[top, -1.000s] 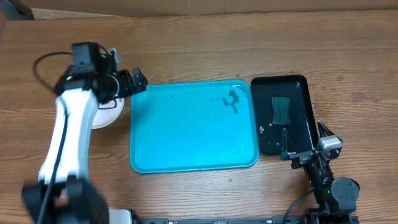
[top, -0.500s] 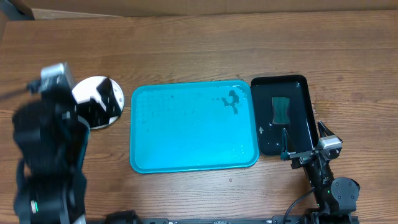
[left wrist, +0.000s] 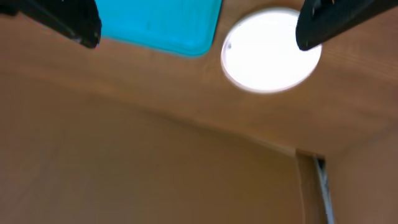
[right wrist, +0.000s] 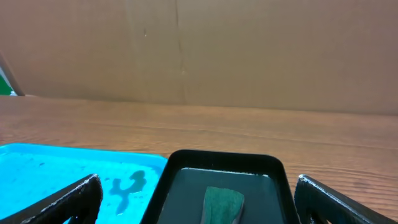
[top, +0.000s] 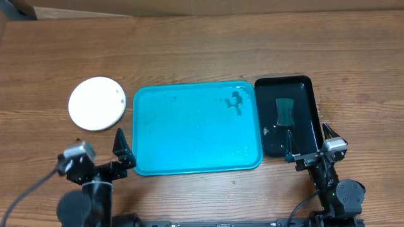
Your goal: Clean dirty plates on tray and stack at the side
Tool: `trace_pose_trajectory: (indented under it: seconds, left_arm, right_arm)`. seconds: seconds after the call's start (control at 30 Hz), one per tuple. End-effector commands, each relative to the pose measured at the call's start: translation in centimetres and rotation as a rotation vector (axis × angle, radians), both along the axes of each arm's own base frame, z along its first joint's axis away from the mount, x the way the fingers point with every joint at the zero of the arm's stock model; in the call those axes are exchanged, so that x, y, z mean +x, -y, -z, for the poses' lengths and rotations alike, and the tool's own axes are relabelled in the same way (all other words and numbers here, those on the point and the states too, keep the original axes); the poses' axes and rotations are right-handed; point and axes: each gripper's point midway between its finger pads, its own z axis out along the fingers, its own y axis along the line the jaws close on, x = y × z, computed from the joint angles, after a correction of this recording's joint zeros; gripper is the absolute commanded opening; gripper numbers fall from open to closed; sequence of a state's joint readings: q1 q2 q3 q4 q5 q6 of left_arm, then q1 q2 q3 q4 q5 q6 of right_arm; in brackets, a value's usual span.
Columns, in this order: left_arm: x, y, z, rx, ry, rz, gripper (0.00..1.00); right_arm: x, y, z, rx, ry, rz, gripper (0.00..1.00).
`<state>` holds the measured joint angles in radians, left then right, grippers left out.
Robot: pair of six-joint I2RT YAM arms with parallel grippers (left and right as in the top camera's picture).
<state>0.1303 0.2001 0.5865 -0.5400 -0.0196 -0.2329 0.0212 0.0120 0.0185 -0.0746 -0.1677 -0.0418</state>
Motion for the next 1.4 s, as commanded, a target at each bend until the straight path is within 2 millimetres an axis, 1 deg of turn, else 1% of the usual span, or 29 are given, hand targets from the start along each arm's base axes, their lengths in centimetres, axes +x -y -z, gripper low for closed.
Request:
trace_pose_trajectory:
  seconds: [0.0,0.1,0.23,0.3,0.4,0.6,0.8,0.9,1.0,1.03,1.1,1.17,1.3,1.37]
  left_arm:
    - [-0.1,0.5,-0.2,-0.014,0.136,0.024,1.0]
    - [-0.1,1.3,-1.6,0.006,0.29,0.073,1.0]
    - [0.6,2.1,-2.8,0.023,0.428,0.129,1.0]
    - [0.8,2.4,-3.0,0.031,0.479,0.145,1.0]
    - [1.1,2.8,-2.4,0.031,0.524,0.162,1.0]
    - [2.1,2.2,0.1,-0.036,0.514,0.123,1.0]
    - [2.8,1.8,2.4,-0.042,0.458,0.101,1.0]
    - [3.5,1.7,5.0,-0.048,0.372,0.091,1.0]
    - [3.9,1.3,8.3,-0.056,0.236,0.068,1.0]
    - [4.0,1.2,9.9,-0.053,0.171,0.057,1.0]
    - [3.9,1.2,11.8,-0.021,0.09,0.059,1.0]
    - [3.9,1.6,12.0,0.097,0.068,0.097,1.0]
    - [3.9,1.6,12.0,0.18,0.058,0.106,1.0]
    - [3.9,1.6,12.0,0.182,0.058,0.106,1.0]
  right_arm:
    - [0.1,0.3,0.2,-0.005,0.005,0.014,1.0]
    - [0.1,0.3,0.2,-0.005,0.004,0.014,1.0]
    - [0.1,0.3,0.2,-0.005,0.004,0.014,1.0]
    - [0.1,0.3,0.2,-0.005,0.005,0.014,1.0]
    - [0.1,0.3,0.2,-0.005,0.004,0.014,1.0]
    - [0.1,0.3,0.2,-0.005,0.005,0.014,1.0]
    - [0.1,0.3,0.2,-0.005,0.004,0.014,1.0]
    - [0.1,0.3,0.2,-0.005,0.004,0.014,1.0]
    - [0.1,0.3,0.2,-0.005,0.005,0.014,1.0]
    - [0.1,0.3,0.2,-0.005,0.005,0.014,1.0]
    - [0.1,0.3,0.2,-0.005,0.004,0.014,1.0]
    - [0.1,0.3,0.2,-0.005,0.005,0.014,1.0]
    - [0.1,0.3,0.2,-0.005,0.005,0.014,1.0]
    - [0.1,0.3,0.2,-0.005,0.004,0.014,1.0]
